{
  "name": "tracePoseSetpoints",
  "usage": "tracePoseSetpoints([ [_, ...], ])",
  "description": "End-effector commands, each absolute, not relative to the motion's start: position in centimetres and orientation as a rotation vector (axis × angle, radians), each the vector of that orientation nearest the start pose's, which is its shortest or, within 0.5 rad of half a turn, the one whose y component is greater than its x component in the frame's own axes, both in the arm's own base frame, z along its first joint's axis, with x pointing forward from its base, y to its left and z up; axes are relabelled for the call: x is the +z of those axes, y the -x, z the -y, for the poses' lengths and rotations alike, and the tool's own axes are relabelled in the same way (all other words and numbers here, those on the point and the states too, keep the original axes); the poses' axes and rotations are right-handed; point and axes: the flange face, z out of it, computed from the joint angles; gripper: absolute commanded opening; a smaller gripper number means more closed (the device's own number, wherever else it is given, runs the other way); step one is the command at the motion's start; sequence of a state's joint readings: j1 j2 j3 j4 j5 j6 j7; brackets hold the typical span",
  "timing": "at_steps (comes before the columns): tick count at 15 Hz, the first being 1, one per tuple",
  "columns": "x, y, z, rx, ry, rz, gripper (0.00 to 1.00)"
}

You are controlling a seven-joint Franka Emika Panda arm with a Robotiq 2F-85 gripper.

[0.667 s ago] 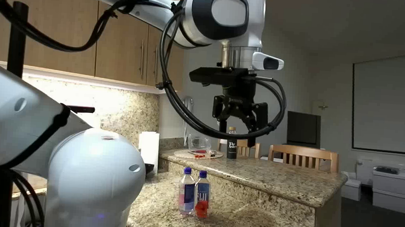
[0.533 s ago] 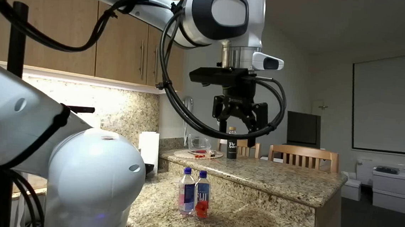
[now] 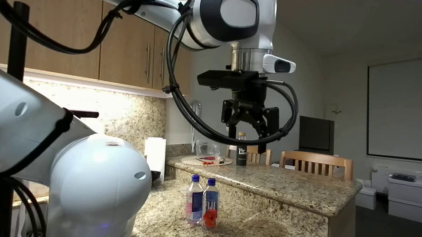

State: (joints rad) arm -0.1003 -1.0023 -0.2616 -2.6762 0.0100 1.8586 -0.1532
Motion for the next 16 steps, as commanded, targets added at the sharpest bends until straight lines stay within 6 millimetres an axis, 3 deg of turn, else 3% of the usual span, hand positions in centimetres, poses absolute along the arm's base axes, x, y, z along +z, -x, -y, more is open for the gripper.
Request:
tracePoseSetpoints([
  [1, 51.8, -26.0, 10.6, -0.309, 2.93, -0.162, 1.0],
  [9, 51.8, -26.0, 10.6, -0.309, 2.93, -0.162, 1.0],
  [10, 51.9, -26.2, 10.8, -0.385, 2.96, -0.209, 1.0],
  [14, 52.3, -26.7, 11.1, -0.479, 2.983, -0.107, 1.0],
  [15, 52.1, -27.5, 6.8, -0.512, 2.962, -0.073, 1.0],
  [16, 51.6, -28.4, 5.0, -0.533, 2.945, -0.044, 1.0],
])
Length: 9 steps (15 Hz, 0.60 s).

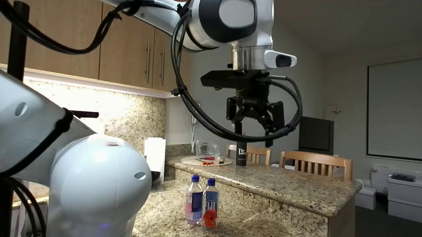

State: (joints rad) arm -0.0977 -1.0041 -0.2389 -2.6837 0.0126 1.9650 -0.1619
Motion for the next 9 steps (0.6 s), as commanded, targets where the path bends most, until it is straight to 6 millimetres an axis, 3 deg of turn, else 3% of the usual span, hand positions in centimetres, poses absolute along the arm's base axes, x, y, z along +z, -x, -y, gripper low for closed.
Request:
tracePoseSetpoints([
  [1, 51.8, -29.2, 2.9, -0.533, 2.944, 0.013, 1.0],
  [4, 51.7, -30.6, -2.9, -0.515, 2.953, 0.179, 1.0],
  [9, 52.5, -32.1, -8.9, -0.554, 2.981, 0.34, 1.0],
])
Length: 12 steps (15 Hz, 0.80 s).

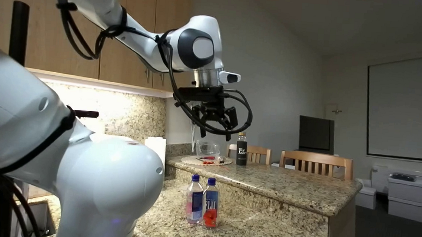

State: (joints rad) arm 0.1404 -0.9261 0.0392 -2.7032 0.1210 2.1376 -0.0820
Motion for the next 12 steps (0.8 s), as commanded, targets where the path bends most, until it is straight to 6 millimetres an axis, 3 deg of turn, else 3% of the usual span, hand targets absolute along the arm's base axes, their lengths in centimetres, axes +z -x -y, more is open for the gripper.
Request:
tracePoseSetpoints([
  [1, 52.1, -32.8, -9.9, -0.558, 2.983, 0.354, 1.0],
  [4, 48.7, -35.5, -13.2, -0.517, 3.012, 0.414, 1.0],
  [6, 46.4, -36.6, -14.4, -0.432, 3.046, 0.458, 1.0],
  [8, 46.9, -35.4, -13.7, -0.438, 3.037, 0.466, 1.0],
  [12, 46.4, -36.5, -14.4, -0.403, 3.039, 0.48, 1.0],
])
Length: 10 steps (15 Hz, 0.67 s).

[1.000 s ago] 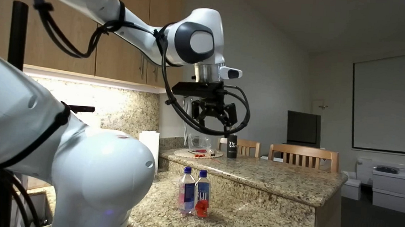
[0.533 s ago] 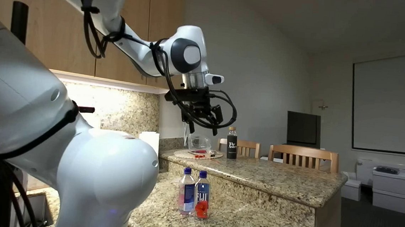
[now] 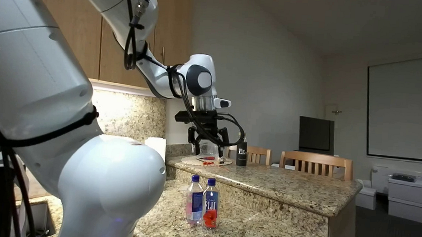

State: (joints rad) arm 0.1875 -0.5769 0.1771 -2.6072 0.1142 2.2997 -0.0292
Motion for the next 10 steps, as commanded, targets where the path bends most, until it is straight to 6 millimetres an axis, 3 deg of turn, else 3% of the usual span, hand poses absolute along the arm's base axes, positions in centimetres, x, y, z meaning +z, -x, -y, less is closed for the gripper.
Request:
tracePoseSetpoints([
  [1, 46.5, -36.5, -14.4, -0.407, 3.038, 0.48, 1.0],
  [4, 47.0, -36.1, -14.0, -0.417, 3.009, 0.496, 1.0],
  [10, 45.8, -34.1, -14.0, -0.217, 2.89, 0.66, 1.0],
])
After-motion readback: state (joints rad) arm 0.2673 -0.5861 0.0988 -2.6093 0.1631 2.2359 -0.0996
